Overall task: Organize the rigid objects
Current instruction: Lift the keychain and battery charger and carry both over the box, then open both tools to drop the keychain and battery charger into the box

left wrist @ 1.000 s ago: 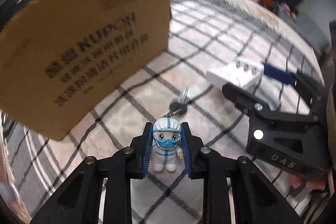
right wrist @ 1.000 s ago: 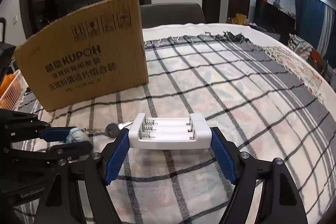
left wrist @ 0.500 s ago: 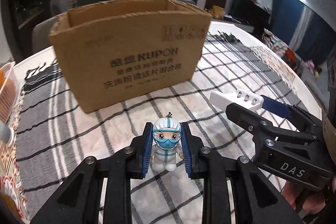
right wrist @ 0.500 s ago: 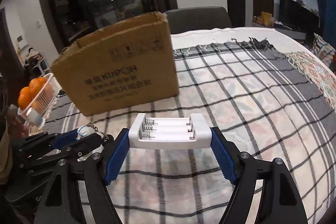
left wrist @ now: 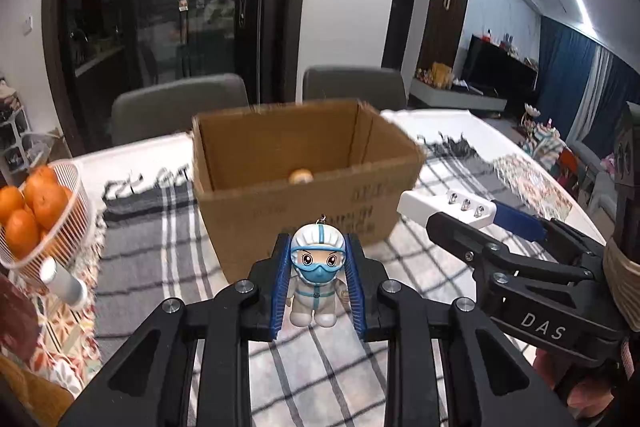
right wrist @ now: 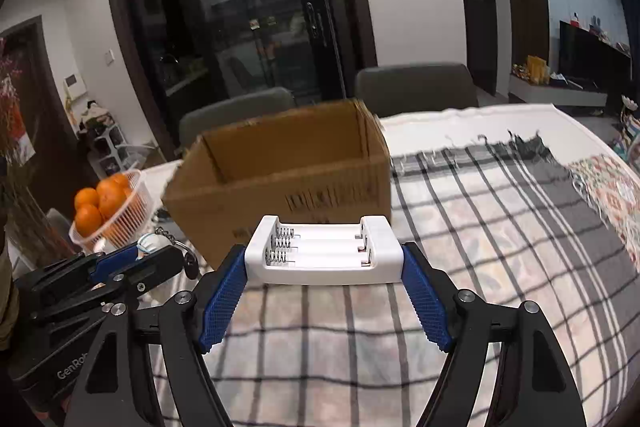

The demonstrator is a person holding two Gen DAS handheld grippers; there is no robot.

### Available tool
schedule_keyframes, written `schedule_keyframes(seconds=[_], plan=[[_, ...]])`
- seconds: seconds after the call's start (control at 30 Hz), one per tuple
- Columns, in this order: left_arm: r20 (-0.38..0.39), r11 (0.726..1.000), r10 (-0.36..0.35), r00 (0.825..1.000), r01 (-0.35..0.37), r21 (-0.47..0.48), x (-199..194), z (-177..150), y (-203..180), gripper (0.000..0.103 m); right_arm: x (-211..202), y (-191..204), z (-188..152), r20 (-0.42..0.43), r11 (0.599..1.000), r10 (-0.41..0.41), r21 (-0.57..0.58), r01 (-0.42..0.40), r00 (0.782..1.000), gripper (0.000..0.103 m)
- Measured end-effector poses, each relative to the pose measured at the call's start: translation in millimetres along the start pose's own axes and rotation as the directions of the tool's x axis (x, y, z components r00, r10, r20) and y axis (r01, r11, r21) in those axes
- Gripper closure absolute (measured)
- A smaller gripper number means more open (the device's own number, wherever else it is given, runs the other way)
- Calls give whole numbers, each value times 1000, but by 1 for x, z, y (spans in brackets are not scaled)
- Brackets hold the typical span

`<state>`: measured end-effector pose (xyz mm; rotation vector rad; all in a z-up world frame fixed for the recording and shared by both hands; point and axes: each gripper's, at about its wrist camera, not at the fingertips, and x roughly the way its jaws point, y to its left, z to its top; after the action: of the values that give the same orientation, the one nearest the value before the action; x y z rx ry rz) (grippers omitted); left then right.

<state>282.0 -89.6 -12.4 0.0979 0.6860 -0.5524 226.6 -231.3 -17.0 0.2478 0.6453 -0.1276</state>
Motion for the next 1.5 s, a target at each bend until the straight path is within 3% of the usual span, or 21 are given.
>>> schedule_keyframes(seconds=[0.27, 0.53, 0.83, 1.1, 1.2, 1.5], plan=[[73, 1000, 16, 997, -16, 4, -17, 46, 6, 76, -6, 12, 44, 30, 998, 54, -15, -53, 998, 26], [71, 999, 33, 997, -32, -18, -5, 80, 13, 76, 8, 19, 87, 20, 996, 68, -54, -67, 997, 26], [-20, 997, 28, 999, -29, -72, 35, 109, 25, 76, 52, 13, 122, -90, 995, 80, -54, -85, 993, 26], [-113, 993, 49, 992, -61, -101, 74, 113, 34, 76, 93, 5, 126, -198, 996, 62, -46, -72, 978, 26], [-130, 991, 49, 990, -64, -117, 80, 112, 37, 69, 107, 1, 125, -241, 996, 74, -27, -84, 968, 26], [-121, 978, 159, 980, -173, -115, 60, 100, 37, 44, 100, -5, 120, -240, 1000, -8, -29, 1, 971, 23]])
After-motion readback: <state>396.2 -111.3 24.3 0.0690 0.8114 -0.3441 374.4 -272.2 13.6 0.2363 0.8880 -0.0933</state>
